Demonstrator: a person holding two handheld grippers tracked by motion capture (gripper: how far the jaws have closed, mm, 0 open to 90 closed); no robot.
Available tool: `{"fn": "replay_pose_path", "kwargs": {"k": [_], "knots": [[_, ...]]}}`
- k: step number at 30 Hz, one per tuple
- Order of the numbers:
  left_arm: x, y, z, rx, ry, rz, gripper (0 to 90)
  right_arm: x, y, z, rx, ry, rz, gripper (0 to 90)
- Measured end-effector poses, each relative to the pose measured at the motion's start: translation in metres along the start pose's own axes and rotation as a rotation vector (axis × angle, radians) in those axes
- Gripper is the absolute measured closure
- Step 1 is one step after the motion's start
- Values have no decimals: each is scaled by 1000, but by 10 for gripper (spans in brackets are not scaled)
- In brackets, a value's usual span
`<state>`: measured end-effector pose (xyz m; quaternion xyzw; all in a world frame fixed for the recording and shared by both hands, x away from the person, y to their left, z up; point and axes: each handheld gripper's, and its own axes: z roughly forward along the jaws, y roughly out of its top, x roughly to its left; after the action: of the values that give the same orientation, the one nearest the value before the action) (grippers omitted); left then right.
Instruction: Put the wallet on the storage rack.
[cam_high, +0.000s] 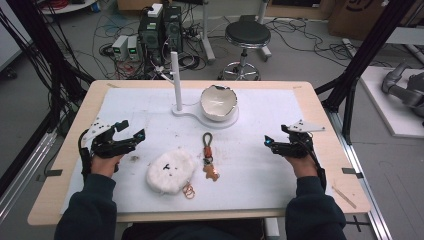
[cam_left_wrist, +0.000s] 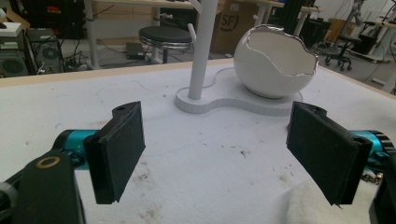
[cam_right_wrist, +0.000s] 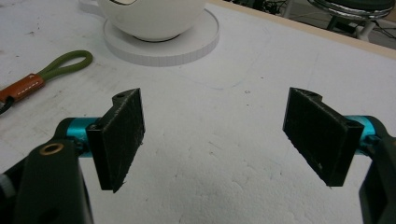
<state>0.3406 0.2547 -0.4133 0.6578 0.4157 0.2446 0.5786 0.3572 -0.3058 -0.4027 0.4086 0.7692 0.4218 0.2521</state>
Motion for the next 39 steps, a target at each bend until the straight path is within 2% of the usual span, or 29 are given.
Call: {"fn": "replay_pose_path", "kwargs": {"k": [9, 14, 15, 16, 17, 18, 20, 21, 22, 23, 26, 27, 31, 32, 33, 38, 39], "knots": [[-2, -1, 3, 14, -17, -7, 192, -6, -3, -3, -17, 10, 32, 210], [-6, -2, 5, 40, -62, -6, 192, -5, -4, -4, -10, 11, 33, 211], [-7, -3, 7, 53, -77, -2, 197, -5, -4, -3, -14, 12, 33, 211], [-10, -5, 10, 94, -92, 21, 203, -5, -3, -3, -15, 12, 35, 211], [-10, -5, 10, 94, -92, 21, 203, -5, -4, -2, -15, 9, 33, 211], [-14, -7, 13, 139, -110, 43, 203, -4, -4, -2, -9, 10, 36, 211], [-19, -10, 16, 178, -136, 48, 206, -3, -3, -1, -4, 8, 30, 211], [-19, -10, 16, 178, -136, 48, 206, -2, -3, -1, -5, 10, 27, 212], [-22, -13, 20, 222, -170, 48, 206, -1, -2, -1, -5, 15, 29, 212], [-22, -13, 20, 222, -170, 48, 207, -1, -2, -1, -5, 15, 29, 212], [-27, -19, 27, 302, -222, 53, 207, 2, -1, 1, -5, 19, 21, 212], [-30, -23, 31, 343, -235, 68, 207, 2, -1, 2, -1, 23, 19, 212], [-35, -30, 39, 419, -281, 74, 209, 2, -2, 5, 14, 32, 16, 212], [-35, -30, 39, 419, -281, 74, 209, 2, -2, 5, 14, 32, 16, 212], [-37, -33, 42, 462, -297, 87, 209, 2, -2, 5, 19, 33, 13, 212], [-39, -33, 44, 487, -290, 80, 210, 3, -2, 6, 23, 36, 12, 212], [-40, -33, 44, 506, -308, 76, 214, 4, -2, 6, 25, 41, 13, 212]]}}
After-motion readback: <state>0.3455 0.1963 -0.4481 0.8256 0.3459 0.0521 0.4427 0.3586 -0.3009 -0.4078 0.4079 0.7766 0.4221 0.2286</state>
